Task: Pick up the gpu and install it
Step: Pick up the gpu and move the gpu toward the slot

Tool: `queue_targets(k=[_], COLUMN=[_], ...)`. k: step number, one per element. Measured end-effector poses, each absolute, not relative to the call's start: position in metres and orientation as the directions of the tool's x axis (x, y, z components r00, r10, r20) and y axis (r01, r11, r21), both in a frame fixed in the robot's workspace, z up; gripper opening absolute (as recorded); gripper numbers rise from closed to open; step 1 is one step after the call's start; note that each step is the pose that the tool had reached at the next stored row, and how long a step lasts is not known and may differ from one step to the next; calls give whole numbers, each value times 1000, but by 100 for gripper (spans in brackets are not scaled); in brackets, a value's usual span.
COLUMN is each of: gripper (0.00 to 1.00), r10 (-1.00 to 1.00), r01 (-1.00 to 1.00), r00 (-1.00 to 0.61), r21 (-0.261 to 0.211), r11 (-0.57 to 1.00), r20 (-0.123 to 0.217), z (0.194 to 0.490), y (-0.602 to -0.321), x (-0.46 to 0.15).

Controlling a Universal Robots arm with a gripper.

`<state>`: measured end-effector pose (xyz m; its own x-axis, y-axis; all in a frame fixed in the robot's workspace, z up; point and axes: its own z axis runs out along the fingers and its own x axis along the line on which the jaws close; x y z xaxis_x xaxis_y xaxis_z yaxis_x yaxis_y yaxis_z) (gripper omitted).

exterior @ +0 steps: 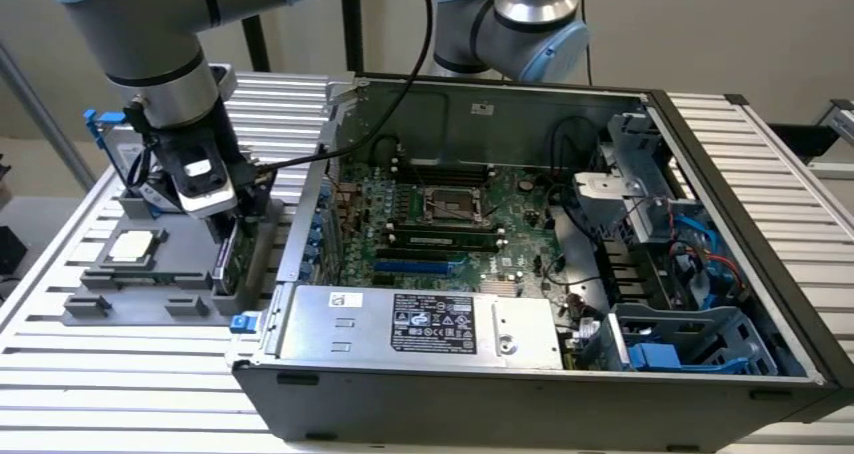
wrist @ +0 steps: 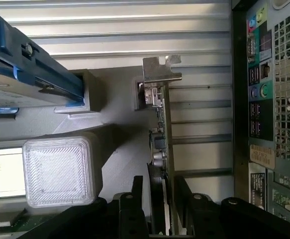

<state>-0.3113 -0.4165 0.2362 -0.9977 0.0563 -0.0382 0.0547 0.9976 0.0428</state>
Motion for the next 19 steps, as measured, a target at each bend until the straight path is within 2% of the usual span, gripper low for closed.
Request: queue_targets(k=[19], gripper=[0], r10=[56], r01=[54], r00=[-998], r21=[43], r11=[998], r20=[-38], z=[236], y=[-416], x=[-311])
